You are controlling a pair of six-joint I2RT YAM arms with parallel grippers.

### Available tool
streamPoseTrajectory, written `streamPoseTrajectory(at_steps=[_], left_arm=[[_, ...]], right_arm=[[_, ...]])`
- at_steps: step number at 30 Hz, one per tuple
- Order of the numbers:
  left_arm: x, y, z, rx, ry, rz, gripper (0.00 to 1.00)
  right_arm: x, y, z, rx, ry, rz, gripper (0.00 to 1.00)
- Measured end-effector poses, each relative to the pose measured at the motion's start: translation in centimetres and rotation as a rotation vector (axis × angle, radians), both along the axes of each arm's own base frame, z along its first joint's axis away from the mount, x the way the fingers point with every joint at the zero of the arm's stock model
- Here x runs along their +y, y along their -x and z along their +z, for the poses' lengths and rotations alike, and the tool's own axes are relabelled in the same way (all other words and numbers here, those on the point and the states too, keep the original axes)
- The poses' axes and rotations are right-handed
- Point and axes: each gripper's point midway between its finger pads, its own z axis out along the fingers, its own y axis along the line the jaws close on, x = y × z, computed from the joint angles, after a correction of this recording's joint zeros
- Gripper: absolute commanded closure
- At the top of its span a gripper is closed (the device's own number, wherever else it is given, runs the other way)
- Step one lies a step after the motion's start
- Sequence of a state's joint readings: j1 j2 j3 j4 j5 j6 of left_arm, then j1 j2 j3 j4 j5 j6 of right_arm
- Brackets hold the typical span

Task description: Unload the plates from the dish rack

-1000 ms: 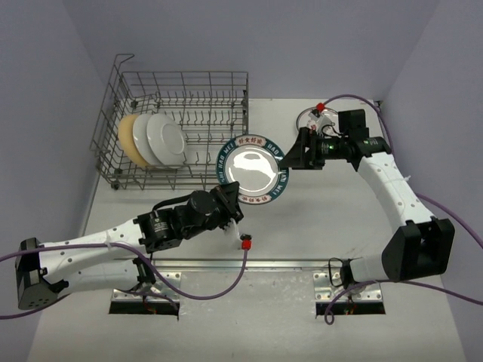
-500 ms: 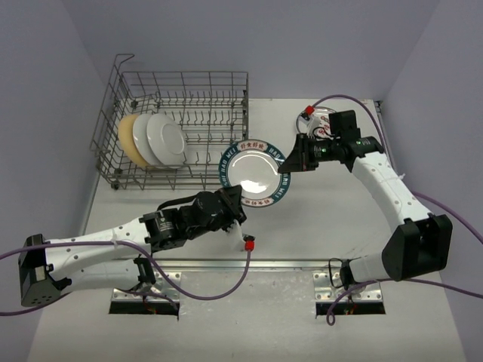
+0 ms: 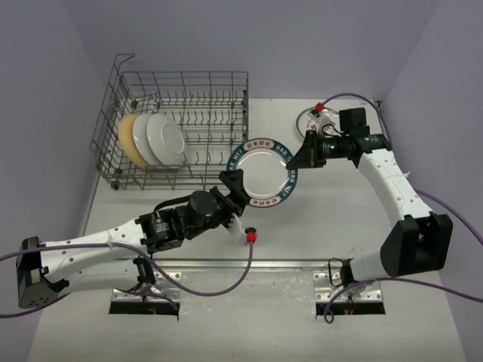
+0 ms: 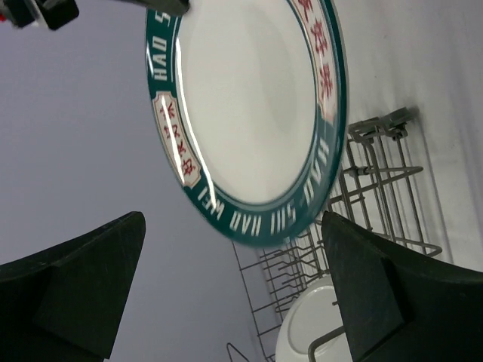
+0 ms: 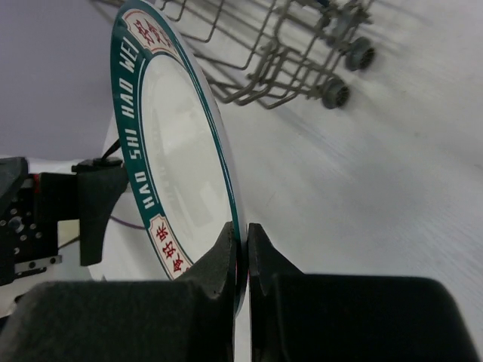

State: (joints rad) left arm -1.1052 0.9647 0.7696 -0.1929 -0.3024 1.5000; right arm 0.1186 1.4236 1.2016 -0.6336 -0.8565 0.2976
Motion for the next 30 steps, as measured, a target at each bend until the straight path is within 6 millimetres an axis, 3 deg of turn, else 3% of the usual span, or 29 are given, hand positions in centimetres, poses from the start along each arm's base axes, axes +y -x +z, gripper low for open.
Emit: streamPoseTrajectory(at_steps=[3, 6, 9, 12, 18, 21, 24, 27, 30], left_arm=[[0.9, 0.1, 1.0, 0.037, 0.075, 0.041, 0.0], [1.8, -0.1, 3.1, 0.073, 0.179, 0.087, 0.0], [2.7, -0.6, 5.3, 0.113, 0.299, 0.143, 0.0], [3.8, -1.7, 6.3, 0.151, 0.395, 0.225, 0.0], [6.3, -5.7, 6.6, 0.289, 0.597, 0.509, 0.0], [6.9, -8.2, 8.2, 0.425, 0.82, 0.662, 0.0], [9.0, -10.4, 10.1, 0.498, 1.016, 0.76, 0.0], [10.8, -11.2, 10.3, 0.578, 1.155, 0.838, 0.0], [10.9, -11.2, 9.6, 0.655, 1.213, 0.869, 0.0]], right_arm=[[-3.7, -3.3, 0.5, 0.008, -0.02, -0.108, 1.0], [-9.4, -7.7, 0.5, 0.002, -0.027, -0.268, 1.0], [-14.4, -10.5, 0.1, 0.023, -0.035, -0.402, 1.0], [-17.4, -12.9, -0.5, 0.059, -0.049, -0.493, 1.0], [-20.7, -16.6, -3.6, 0.131, -0.005, -0.639, 1.0], [-22.1, -18.2, -5.2, 0.163, 0.02, -0.717, 1.0], [-23.0, -19.6, -6.6, 0.186, 0.034, -0.767, 1.0], [-24.2, -21.2, -7.9, 0.188, 0.053, -0.823, 1.0], [-25.1, -22.3, -9.0, 0.195, 0.065, -0.859, 1.0]])
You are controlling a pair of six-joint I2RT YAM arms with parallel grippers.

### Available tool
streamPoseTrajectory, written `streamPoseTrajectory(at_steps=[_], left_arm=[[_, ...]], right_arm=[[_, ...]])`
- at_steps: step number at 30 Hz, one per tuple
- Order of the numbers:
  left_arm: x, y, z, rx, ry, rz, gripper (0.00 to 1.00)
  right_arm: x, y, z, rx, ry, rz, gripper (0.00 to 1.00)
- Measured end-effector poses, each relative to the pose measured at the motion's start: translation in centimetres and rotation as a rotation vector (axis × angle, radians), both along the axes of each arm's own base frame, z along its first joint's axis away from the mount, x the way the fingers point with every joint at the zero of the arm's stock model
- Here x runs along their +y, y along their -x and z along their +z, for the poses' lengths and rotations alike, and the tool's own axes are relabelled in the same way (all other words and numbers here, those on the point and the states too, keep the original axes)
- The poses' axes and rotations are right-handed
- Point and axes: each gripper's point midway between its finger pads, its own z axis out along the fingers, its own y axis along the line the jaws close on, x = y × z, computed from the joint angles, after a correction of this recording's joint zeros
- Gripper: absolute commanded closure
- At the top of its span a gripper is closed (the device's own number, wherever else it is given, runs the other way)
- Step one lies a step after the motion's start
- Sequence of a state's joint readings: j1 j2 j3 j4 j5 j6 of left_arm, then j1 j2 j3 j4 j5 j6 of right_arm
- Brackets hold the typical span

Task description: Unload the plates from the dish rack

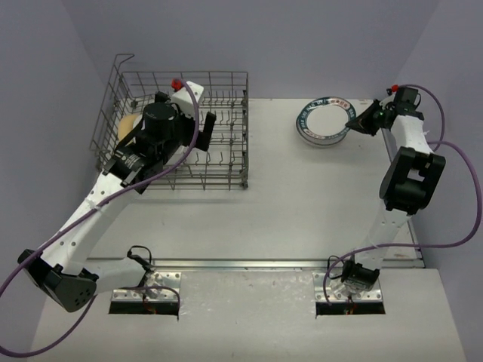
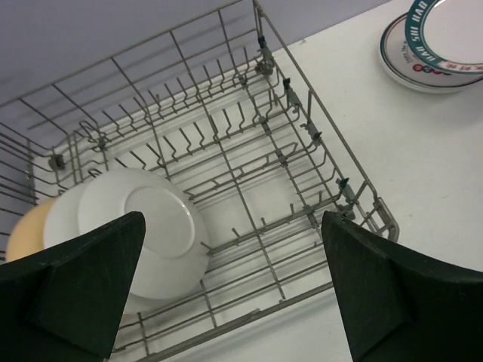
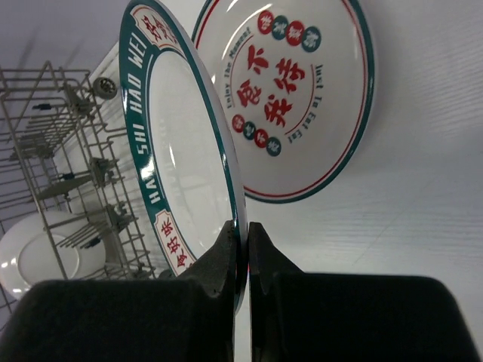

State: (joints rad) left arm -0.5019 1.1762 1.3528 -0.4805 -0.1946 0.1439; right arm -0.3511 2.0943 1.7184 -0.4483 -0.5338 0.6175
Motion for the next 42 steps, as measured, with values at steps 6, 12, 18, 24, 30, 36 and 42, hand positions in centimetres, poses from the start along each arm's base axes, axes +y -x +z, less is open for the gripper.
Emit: streamPoseTrajectory(at_steps=[6, 12, 18, 24, 30, 36, 42], left_arm=[[-1.0, 0.7, -1.3, 0.084, 0.078, -0.034, 0.0], [-0.7, 0.5, -1.3, 0.096, 0.106, -0.027, 0.0], [-0.2, 0.3, -1.3, 0.095, 0.109, 0.003, 0.0], [0.6, 0.0, -1.2, 0.086, 0.104, 0.043, 0.0], [1.8, 0.3, -0.3, 0.054, 0.104, 0.085, 0.0], [5.7, 0.0, 0.2, 0.079, 0.107, 0.219, 0.0], [9.7, -1.9, -1.8, 0.195, 0.171, 0.299, 0.06]], right_arm=[[-1.0, -1.7, -2.3, 0.017, 0.015, -0.037, 0.96], [-0.8, -2.4, -5.3, 0.066, 0.03, -0.044, 0.79], [-0.5, -2.8, -5.2, 0.07, 0.098, -0.024, 0.29], [0.1, -3.7, -3.7, 0.057, 0.258, 0.008, 0.02], [1.4, -3.7, -1.2, 0.041, 0.488, 0.061, 0.01], [2.9, -2.5, 1.7, 0.006, 0.583, 0.113, 0.01], [4.8, 2.7, 4.8, -0.053, 0.513, 0.203, 0.01]])
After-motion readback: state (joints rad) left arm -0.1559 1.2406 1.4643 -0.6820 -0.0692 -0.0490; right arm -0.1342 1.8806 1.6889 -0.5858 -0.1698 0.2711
